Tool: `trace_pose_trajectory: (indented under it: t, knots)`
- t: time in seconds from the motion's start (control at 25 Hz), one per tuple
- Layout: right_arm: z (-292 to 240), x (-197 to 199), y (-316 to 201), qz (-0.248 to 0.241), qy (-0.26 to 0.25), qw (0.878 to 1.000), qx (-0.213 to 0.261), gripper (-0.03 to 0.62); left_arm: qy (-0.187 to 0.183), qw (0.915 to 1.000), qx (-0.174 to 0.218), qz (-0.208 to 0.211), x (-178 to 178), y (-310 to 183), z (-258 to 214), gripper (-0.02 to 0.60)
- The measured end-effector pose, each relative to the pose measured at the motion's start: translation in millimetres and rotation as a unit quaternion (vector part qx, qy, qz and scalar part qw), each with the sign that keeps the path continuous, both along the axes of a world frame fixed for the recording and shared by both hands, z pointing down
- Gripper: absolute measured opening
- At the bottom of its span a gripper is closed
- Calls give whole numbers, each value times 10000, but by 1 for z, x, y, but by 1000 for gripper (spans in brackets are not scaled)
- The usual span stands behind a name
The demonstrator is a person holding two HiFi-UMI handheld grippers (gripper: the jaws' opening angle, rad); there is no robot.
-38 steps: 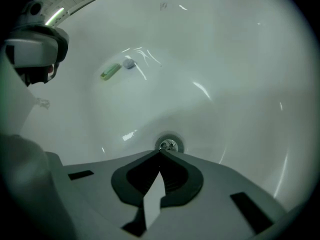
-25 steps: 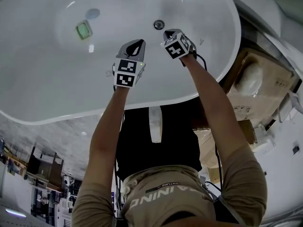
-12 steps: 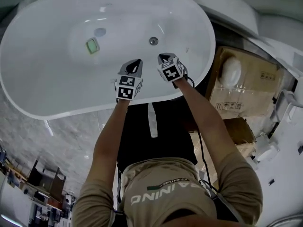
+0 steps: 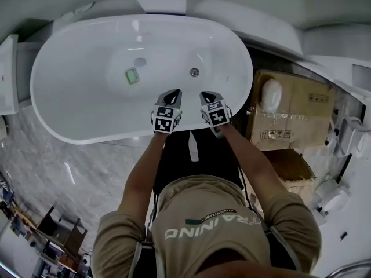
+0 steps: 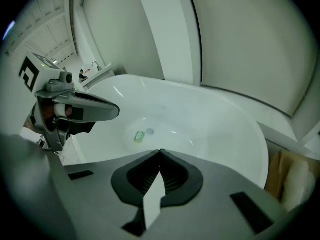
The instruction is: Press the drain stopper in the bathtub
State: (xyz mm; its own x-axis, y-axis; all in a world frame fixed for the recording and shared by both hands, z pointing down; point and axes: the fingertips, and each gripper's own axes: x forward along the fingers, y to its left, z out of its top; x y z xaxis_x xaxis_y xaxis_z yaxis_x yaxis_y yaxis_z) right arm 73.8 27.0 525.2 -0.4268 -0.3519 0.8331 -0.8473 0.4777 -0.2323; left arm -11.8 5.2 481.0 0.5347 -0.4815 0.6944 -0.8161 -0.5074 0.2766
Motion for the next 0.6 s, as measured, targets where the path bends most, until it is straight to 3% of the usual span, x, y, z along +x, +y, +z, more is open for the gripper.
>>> trace_pose_trajectory:
  t: [0.16, 0.32, 0.6]
  knots:
    - [-51, 2, 3, -278, 41, 9987, 414, 14, 179, 9994, 100, -275, -3, -1, -48, 2]
    - [-110, 3, -8, -191, -176, 9964, 807, 14, 227, 9981, 394, -404, -7, -9, -100, 2]
    - [-190, 4, -27, -11, -448, 9896, 1364, 14, 230, 9956, 875, -237, -4, -20, -173, 2]
